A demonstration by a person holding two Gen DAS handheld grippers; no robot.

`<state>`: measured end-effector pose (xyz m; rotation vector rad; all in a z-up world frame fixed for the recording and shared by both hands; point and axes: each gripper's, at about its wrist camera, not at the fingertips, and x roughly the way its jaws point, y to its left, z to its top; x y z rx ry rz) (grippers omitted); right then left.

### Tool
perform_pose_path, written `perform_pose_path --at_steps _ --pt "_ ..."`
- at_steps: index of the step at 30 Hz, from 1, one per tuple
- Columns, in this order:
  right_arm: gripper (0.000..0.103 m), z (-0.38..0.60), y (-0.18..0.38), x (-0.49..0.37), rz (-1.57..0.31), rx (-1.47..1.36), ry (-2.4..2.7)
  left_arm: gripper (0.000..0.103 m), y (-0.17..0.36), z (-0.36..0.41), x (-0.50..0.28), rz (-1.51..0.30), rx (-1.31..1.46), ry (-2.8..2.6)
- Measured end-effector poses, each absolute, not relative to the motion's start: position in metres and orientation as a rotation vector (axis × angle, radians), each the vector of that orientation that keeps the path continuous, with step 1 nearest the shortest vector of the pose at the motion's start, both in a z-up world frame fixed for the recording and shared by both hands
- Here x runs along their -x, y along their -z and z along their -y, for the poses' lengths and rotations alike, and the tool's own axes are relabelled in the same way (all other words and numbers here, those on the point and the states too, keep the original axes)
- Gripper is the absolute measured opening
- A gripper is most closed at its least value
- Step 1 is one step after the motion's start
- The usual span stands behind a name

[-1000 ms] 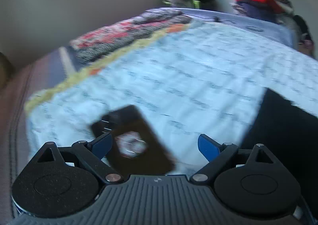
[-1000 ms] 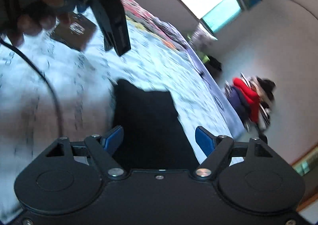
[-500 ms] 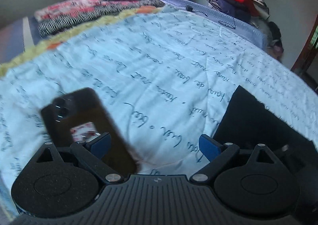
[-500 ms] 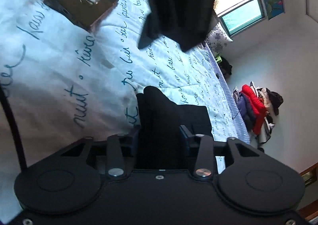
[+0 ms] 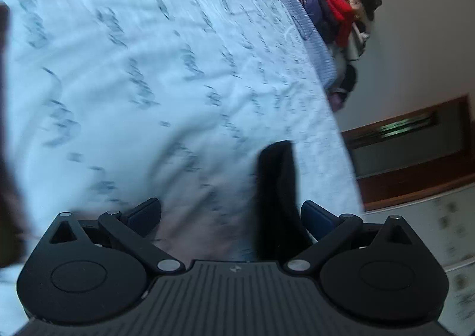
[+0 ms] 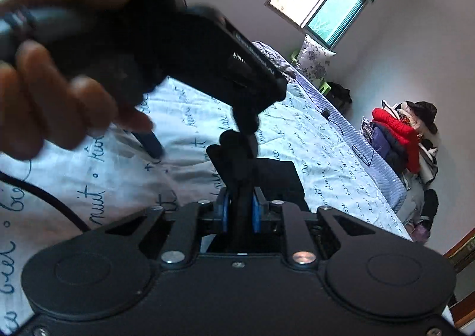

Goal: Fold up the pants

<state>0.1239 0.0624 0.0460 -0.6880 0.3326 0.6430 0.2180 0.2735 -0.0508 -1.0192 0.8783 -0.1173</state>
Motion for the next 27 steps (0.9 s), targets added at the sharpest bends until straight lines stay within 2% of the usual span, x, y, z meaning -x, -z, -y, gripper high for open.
perform_pose_path --at_steps 4,7,10,12,14,15,18,23,27 --pt "0.016 -0.055 -0.052 -0.124 -0.338 0.625 -0.654 0.101 0.061 -0.26 -0.245 -0.912 1.116 0.262" --pt "0.015 -0.05 -0.05 -0.125 -0.345 0.573 -0.657 0.091 0.062 -0.247 -0.261 -0.941 1.064 0.263" --pt "0.015 -0.05 -0.047 -0.125 -0.352 0.552 -0.656 0.073 0.056 -0.239 -0.269 -0.94 0.983 0.211" --pt "0.015 -0.052 -0.044 -0.127 -0.355 0.557 -0.65 0.045 0.052 -0.235 -0.272 -0.95 0.929 0.191" --pt "0.015 -0.053 -0.043 -0.128 -0.386 0.549 -0.665 0.023 0.048 -0.233 -0.274 -0.956 0.888 0.198" --pt "0.017 -0.05 -0.044 -0.127 -0.396 0.534 -0.677 0.019 0.045 -0.231 -0.274 -0.957 0.852 0.182" --pt "0.018 -0.03 -0.057 -0.128 -0.419 0.407 -0.728 0.016 0.036 -0.225 -0.269 -0.929 0.769 0.176" --pt "0.019 0.032 -0.071 -0.144 -0.485 -0.01 -0.687 0.015 0.006 -0.199 -0.248 -0.829 0.591 0.156" --pt "0.019 0.031 -0.063 -0.158 -0.524 0.048 -0.558 0.014 -0.023 -0.174 -0.222 -0.752 0.522 0.186"
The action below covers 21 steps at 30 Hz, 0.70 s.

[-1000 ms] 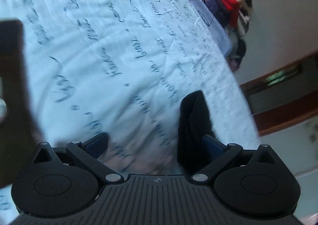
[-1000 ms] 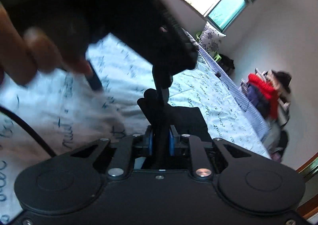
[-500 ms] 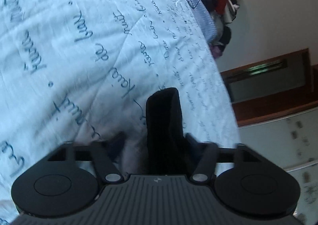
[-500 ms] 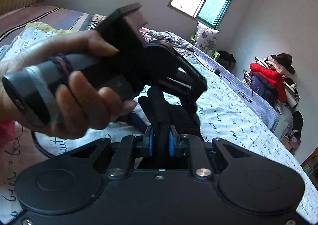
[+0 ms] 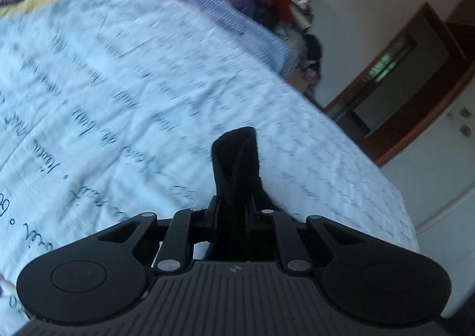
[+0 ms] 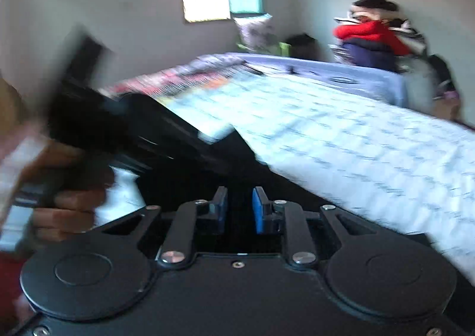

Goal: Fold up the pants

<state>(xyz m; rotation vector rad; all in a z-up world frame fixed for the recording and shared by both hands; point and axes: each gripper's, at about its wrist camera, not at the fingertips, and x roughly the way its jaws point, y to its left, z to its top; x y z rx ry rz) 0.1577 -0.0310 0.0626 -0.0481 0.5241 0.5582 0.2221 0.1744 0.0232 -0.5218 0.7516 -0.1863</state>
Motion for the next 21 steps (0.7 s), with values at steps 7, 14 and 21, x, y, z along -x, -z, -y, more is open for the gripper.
perform_pose_path --at_steps 7,14,21 --pt "0.019 0.047 -0.071 -0.143 -0.494 -0.098 -0.614 0.014 -0.051 -0.129 -0.184 -0.7 0.466 0.214" --pt "0.015 0.11 -0.081 -0.119 -0.458 -0.278 -0.589 0.015 -0.077 -0.065 -0.143 -0.651 0.425 0.281" --pt "0.013 0.184 -0.085 -0.083 -0.406 -0.382 -0.473 0.018 -0.087 0.025 -0.121 -0.644 0.337 0.386"
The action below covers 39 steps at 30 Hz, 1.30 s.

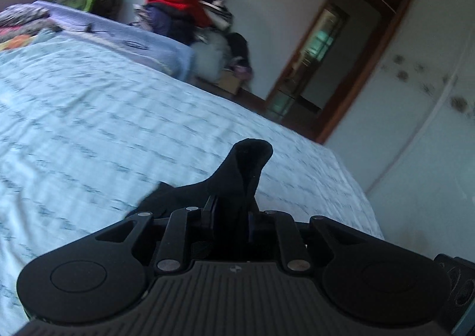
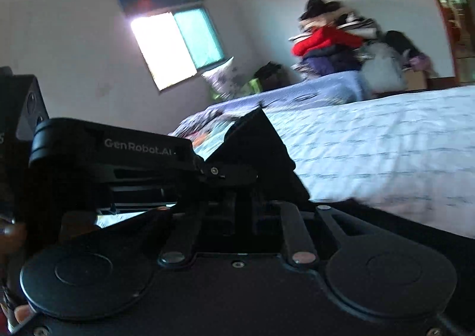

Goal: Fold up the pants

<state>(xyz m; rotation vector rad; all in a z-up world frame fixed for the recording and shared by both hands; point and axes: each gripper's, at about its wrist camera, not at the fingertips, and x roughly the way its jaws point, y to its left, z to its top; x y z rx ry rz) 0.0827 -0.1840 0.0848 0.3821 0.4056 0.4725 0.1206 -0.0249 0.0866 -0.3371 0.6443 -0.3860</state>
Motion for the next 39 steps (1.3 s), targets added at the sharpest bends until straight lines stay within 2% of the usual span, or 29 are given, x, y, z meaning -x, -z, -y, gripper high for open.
perform_pose_path --at_steps 9,25,29,34,38,39 --pt "0.005 0.27 -0.053 -0.057 -0.416 -0.527 -0.33 0.022 -0.064 0.127 -0.105 -0.722 0.234 0.481" --pt "0.005 0.354 -0.01 -0.01 -0.459 -0.616 -0.102 0.026 -0.017 0.241 -0.091 -0.814 0.127 0.576" --pt "0.005 0.363 -0.003 -0.006 -0.48 -0.619 -0.067 0.036 -0.006 0.256 -0.091 -0.847 0.103 0.596" --pt "0.006 0.378 0.009 0.001 -0.521 -0.551 0.029 0.041 -0.01 0.231 -0.091 -0.899 0.237 0.714" --pt "0.008 0.401 0.003 0.015 -0.488 -0.54 0.129 0.069 -0.028 0.186 -0.095 -0.805 0.262 0.572" --pt "0.008 0.403 -0.002 0.013 -0.477 -0.541 0.107 0.073 -0.03 0.176 -0.098 -0.787 0.235 0.512"
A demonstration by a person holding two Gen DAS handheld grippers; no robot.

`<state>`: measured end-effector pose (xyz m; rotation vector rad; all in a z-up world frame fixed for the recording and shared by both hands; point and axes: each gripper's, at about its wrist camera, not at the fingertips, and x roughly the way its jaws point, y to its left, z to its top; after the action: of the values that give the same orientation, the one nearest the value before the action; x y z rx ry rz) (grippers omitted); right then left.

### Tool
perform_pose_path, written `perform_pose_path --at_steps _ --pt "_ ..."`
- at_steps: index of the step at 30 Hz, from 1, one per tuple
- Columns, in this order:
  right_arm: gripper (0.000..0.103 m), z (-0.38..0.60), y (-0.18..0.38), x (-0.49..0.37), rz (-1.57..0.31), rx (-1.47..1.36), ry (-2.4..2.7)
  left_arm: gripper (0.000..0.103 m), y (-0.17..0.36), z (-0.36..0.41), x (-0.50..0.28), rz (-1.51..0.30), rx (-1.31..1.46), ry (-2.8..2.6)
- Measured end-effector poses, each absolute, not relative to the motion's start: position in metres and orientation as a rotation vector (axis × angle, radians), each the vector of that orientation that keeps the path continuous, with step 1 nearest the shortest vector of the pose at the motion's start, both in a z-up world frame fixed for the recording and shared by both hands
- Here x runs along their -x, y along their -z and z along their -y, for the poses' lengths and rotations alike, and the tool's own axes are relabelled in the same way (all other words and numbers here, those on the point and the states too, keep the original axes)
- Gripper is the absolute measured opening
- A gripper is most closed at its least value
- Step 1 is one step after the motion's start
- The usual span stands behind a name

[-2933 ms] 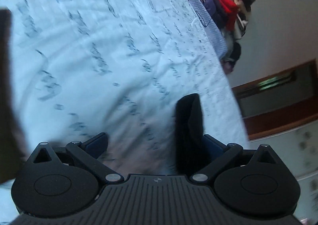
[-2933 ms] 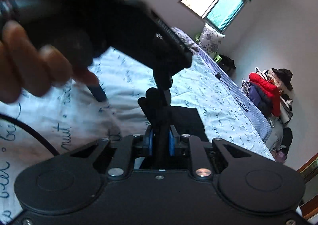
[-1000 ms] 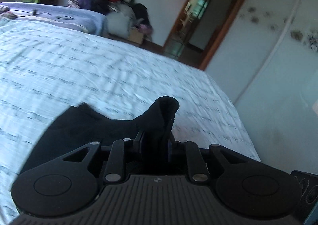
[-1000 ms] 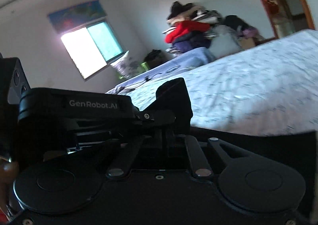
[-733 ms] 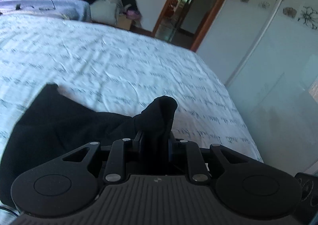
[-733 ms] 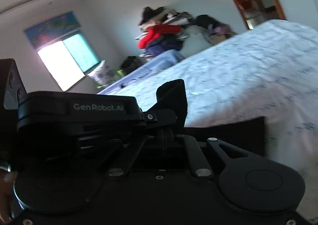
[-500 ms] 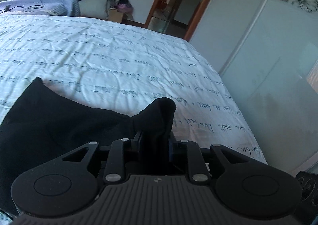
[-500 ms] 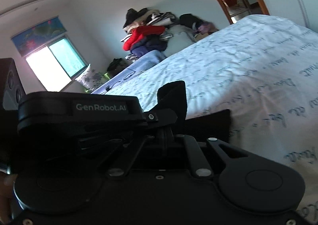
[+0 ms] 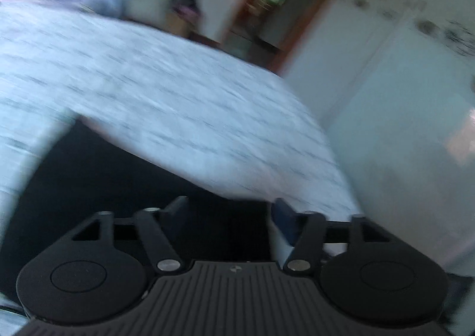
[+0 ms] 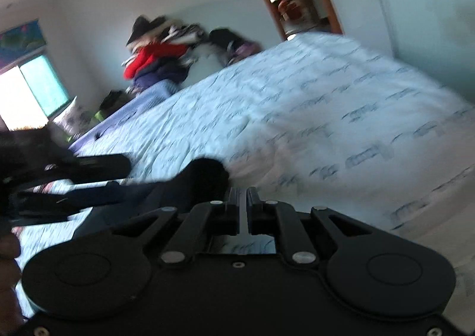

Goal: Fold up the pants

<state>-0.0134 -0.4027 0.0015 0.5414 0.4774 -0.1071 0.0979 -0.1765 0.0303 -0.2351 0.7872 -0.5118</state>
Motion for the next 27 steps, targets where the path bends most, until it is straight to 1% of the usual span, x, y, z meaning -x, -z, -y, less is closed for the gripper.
perform_pose_path --at_steps 2,3,4,5,6,7,11,13,15,18,21,22,23,24,26,27 --pt "0.01 0.399 -0.01 0.005 -0.462 -0.53 0.054 0.073 -0.031 0.16 -0.104 -0.763 0.139 0.395" --pt "0.016 0.395 -0.014 -0.001 -0.454 -0.527 0.024 0.073 -0.029 0.152 -0.108 -0.758 0.087 0.332" --pt "0.02 0.392 -0.017 -0.008 -0.451 -0.528 -0.013 0.073 -0.027 0.145 -0.111 -0.751 0.047 0.279" --pt "0.03 0.388 -0.018 -0.018 -0.454 -0.525 -0.048 0.073 -0.023 0.136 -0.113 -0.742 0.011 0.231" --pt "0.036 0.383 -0.019 -0.026 -0.458 -0.512 -0.056 0.073 -0.02 0.13 -0.115 -0.742 -0.008 0.197" --pt "0.037 0.379 -0.019 -0.037 -0.474 -0.487 -0.056 0.073 -0.017 0.124 -0.117 -0.746 -0.017 0.174" --pt "0.036 0.376 -0.008 -0.068 -0.558 -0.448 -0.001 0.074 -0.004 0.111 -0.12 -0.79 -0.024 0.185" --pt "0.034 0.377 -0.006 -0.069 -0.558 -0.462 0.007 0.074 0.003 0.108 -0.121 -0.81 -0.026 0.191" --pt "0.022 0.378 -0.004 -0.063 -0.552 -0.46 0.044 0.074 0.009 0.106 -0.121 -0.825 -0.024 0.199" --pt "0.021 0.372 -0.004 -0.056 -0.573 -0.321 0.181 0.074 0.013 0.112 -0.118 -0.82 -0.046 0.229" --pt "0.021 0.372 -0.011 -0.048 -0.554 -0.4 0.083 0.074 0.015 0.121 -0.114 -0.8 -0.08 0.238" --pt "0.024 0.369 -0.013 -0.05 -0.563 -0.395 0.065 0.074 0.014 0.123 -0.113 -0.796 -0.086 0.237" --pt "0.036 0.364 -0.013 -0.053 -0.565 -0.368 0.076 0.074 0.014 0.125 -0.112 -0.796 -0.09 0.241" --pt "0.044 0.361 -0.011 -0.057 -0.582 -0.348 0.092 0.074 0.013 0.127 -0.11 -0.798 -0.092 0.251" --pt "0.044 0.362 -0.004 -0.064 -0.606 -0.37 0.101 0.074 0.012 0.127 -0.107 -0.794 -0.095 0.265" --pt "0.04 0.365 -0.002 -0.064 -0.597 -0.409 0.074 0.075 0.011 0.127 -0.105 -0.788 -0.096 0.267"
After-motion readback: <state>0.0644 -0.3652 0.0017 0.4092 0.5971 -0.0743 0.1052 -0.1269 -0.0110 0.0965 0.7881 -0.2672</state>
